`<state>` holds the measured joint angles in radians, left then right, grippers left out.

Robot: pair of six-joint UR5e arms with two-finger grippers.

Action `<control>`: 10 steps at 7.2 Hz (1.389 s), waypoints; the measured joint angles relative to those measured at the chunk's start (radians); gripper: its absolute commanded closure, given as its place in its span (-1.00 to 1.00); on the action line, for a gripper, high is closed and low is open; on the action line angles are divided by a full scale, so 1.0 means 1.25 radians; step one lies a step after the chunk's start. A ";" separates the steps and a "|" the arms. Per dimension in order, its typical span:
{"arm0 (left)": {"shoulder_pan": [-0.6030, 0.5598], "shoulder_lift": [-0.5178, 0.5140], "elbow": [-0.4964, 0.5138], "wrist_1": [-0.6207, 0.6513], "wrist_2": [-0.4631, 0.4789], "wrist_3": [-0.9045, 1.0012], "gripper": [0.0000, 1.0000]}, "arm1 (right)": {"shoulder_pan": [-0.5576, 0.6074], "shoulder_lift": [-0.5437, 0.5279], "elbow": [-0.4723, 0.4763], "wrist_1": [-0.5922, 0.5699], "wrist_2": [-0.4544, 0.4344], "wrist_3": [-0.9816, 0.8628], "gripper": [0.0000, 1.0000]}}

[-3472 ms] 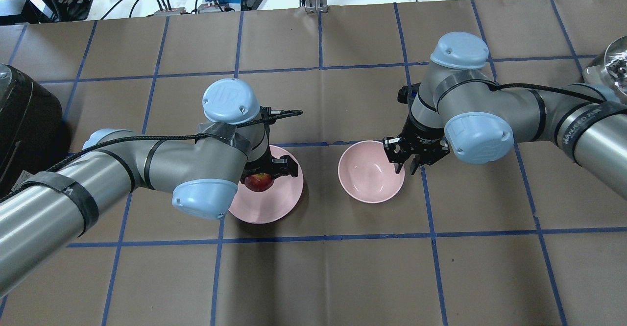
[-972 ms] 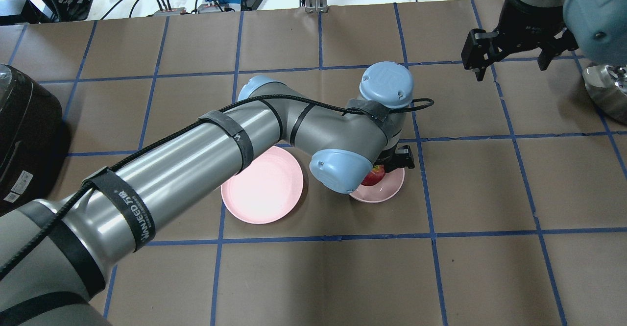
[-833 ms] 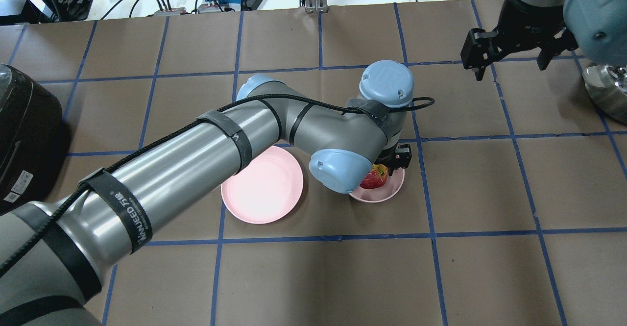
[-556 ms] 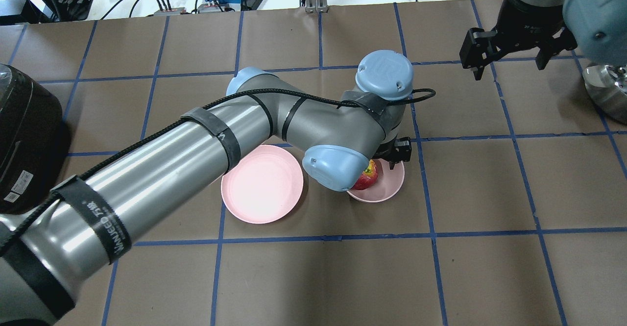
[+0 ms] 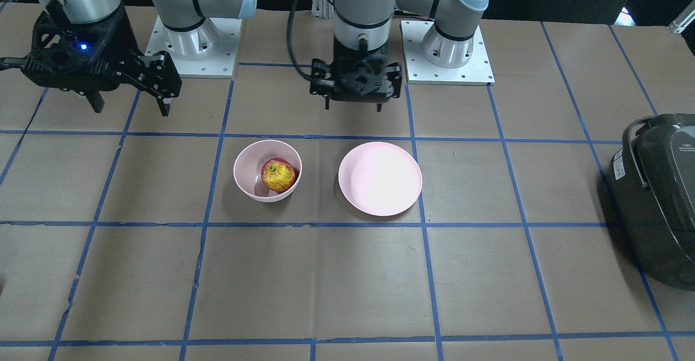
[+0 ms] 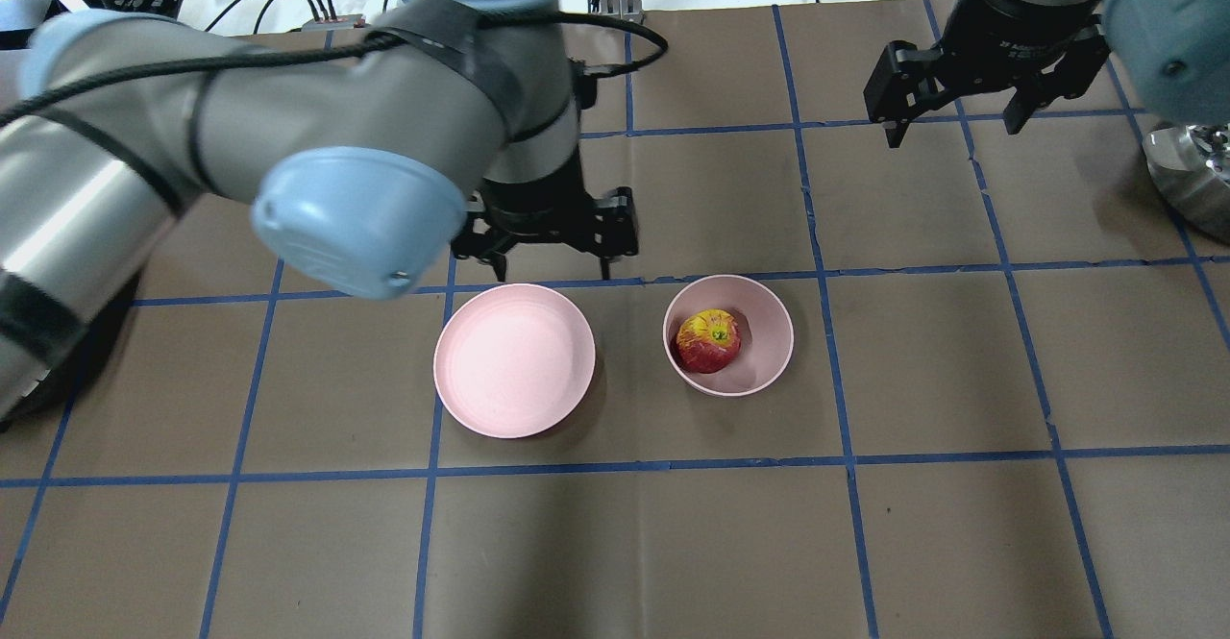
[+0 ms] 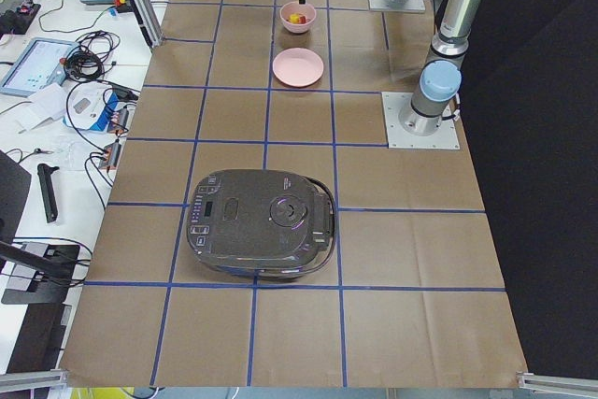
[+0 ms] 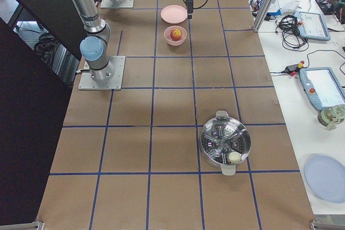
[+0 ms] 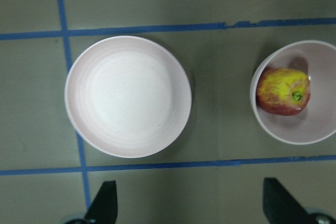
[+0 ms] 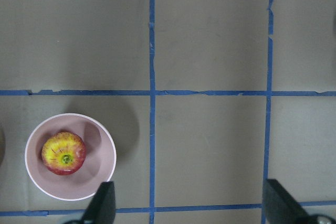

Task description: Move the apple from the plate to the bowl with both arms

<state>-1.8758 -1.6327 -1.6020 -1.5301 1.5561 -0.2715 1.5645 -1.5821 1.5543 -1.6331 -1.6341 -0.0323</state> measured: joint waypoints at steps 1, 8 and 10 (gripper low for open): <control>0.075 0.038 0.003 -0.036 0.011 0.069 -0.97 | 0.002 0.003 0.000 -0.009 0.030 0.001 -1.00; 0.191 0.063 0.015 -0.061 0.024 0.141 -1.00 | 0.006 0.014 0.031 -0.037 0.062 0.004 -1.00; 0.191 0.065 0.015 -0.061 0.024 0.141 -1.00 | 0.006 0.014 0.031 -0.037 0.062 0.004 -1.00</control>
<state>-1.6372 -1.5511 -1.5830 -1.6061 1.5865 -0.0951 1.5723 -1.5647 1.5928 -1.6793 -1.5566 -0.0276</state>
